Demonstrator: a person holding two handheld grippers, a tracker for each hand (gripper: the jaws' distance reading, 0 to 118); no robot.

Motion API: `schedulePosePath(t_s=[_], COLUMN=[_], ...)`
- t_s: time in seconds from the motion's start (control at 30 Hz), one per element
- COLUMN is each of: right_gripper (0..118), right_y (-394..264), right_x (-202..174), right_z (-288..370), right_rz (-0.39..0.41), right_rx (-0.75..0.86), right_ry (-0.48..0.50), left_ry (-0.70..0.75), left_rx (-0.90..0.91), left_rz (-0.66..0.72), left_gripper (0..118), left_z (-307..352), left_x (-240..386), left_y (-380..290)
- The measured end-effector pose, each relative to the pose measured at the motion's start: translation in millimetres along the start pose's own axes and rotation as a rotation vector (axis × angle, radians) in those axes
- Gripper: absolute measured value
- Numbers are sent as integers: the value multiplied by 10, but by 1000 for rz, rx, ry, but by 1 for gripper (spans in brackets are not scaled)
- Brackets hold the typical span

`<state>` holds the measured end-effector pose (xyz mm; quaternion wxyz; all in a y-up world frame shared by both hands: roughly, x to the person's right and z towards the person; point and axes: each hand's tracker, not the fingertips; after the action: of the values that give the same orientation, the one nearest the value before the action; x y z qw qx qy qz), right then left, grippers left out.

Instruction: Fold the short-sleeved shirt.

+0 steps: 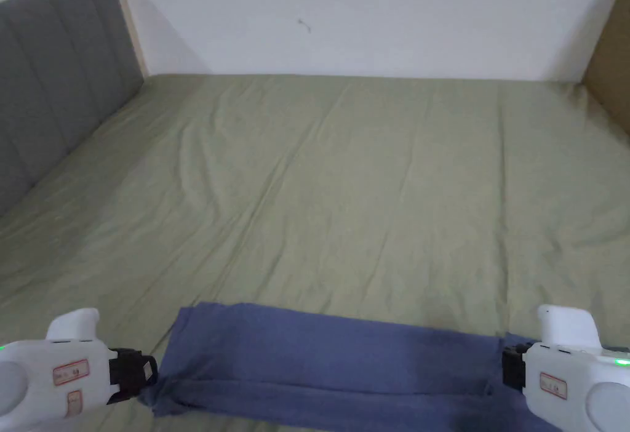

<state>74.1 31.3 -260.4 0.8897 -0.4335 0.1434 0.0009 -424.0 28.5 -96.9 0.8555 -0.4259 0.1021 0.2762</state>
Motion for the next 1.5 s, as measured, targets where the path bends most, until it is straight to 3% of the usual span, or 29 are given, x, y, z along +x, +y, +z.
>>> schedulePosePath(t_s=[0.03,0.07,0.17,0.2,0.3,0.43,0.53,0.6,0.63,0.67,0.7,0.73,0.83,1.0,1.1,1.33,1.5], right_gripper=[0,0,0,0,0,0,0,0,0,0,0,0,0,0,0,0,0], right_y=[37,72,102,129,139,125,102,88,70,59,47,39,21,54,50,-20,-137], right_x=[-50,-101,-284,-305,-441,-595,-674,-698,-730,-733,-729,-722,-657,-427,-263,264,686], right_z=[-47,-93,-187,-215,-277,-365,-418,-447,-452,-461,-465,-465,-393,-322,-240,-27,89], right_rz=[12,31,84,87,104,194,204,203,204,212,225,237,238,157,125,-29,-131], right_rx=[-13,-19,-25,-30,-53,-90,-103,-113,-116,-119,-125,-132,-125,-109,-89,-42,-21], right_ry=[21,23,24,36,66,64,77,89,90,92,93,90,83,81,69,53,7], left_ry=[-17,-37,-105,-140,-261,-360,-421,-486,-517,-524,-402,-387,-462,-366,-380,-412,-422], left_rx=[2,9,0,-10,-51,-133,-97,-82,-72,-84,-123,-160,-119,-96,-20,10,-41], left_rz=[23,35,125,164,270,416,432,536,580,609,553,535,571,366,253,-207,-580], left_gripper=[14,33,102,111,112,113,108,98,60,6,5,5,5,5,5,5,5], left_z=[2,-11,-132,-203,-403,-674,-738,-799,-836,-969,-1014,-1089,-795,-502,-314,-51,-242], left_x=[-56,-116,-285,-350,-428,-539,-601,-733,-784,-753,-753,-728,-565,-311,14,1494,2595], left_y=[28,44,89,82,34,-69,-115,-116,-131,-144,-205,-269,-136,137,364,631,264])
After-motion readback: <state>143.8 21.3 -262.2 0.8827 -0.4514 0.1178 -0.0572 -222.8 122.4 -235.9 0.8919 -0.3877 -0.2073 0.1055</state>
